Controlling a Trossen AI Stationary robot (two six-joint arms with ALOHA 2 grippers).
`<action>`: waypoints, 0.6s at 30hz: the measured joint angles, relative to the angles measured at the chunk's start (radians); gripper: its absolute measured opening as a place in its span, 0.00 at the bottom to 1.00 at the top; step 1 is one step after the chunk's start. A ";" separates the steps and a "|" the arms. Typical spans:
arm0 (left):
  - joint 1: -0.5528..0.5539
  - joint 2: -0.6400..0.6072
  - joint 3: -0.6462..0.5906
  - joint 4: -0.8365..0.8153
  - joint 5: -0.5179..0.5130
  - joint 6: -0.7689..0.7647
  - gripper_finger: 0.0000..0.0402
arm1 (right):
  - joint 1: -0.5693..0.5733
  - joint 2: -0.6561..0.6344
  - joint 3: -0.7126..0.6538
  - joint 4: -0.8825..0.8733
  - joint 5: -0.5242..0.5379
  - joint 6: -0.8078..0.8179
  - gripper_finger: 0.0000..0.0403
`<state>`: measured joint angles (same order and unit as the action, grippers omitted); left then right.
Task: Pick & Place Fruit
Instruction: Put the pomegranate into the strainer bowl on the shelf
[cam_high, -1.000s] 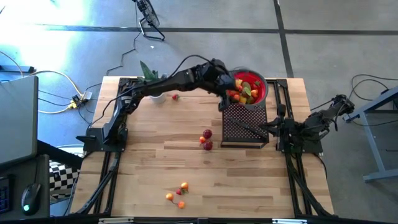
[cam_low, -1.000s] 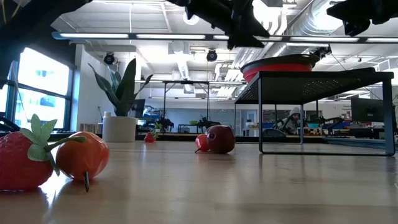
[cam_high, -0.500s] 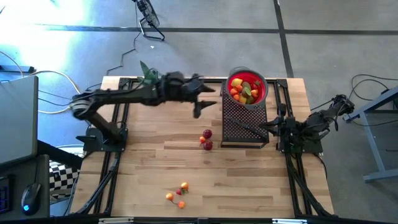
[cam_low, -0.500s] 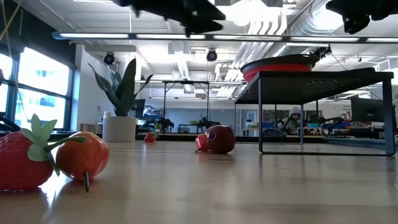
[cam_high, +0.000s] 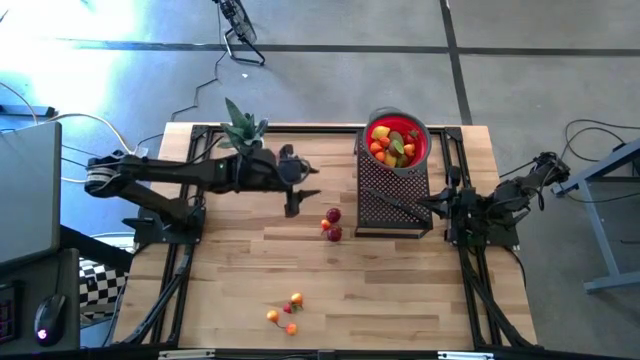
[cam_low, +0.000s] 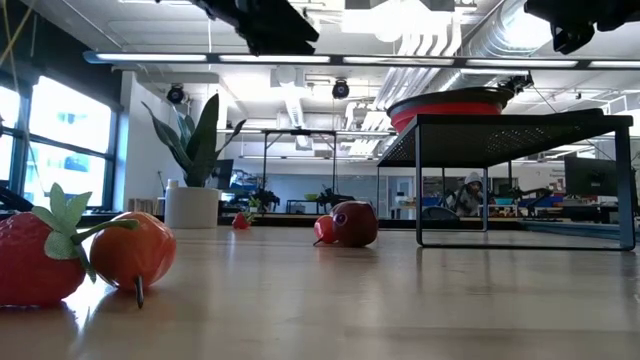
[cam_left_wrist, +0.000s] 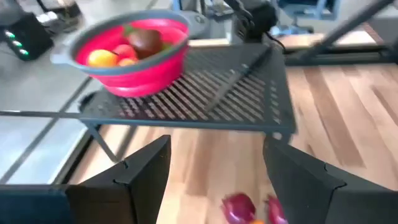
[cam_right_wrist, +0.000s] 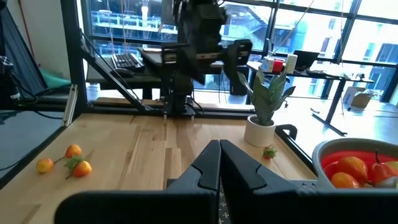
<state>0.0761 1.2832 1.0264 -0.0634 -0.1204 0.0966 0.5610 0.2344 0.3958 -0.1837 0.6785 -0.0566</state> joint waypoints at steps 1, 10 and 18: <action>-0.011 0.000 0.000 -0.009 0.000 0.000 0.62 | 0.000 0.000 0.000 0.000 0.000 0.000 0.01; -0.051 0.016 0.000 -0.048 0.001 0.004 0.62 | 0.000 0.000 0.000 -0.001 -0.001 0.003 0.01; -0.051 0.017 0.000 -0.047 0.000 0.003 0.62 | 0.000 0.000 0.000 -0.001 -0.001 0.010 0.01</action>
<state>0.0255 1.2999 1.0264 -0.1101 -0.1202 0.0993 0.5609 0.2344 0.3958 -0.1843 0.6777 -0.0462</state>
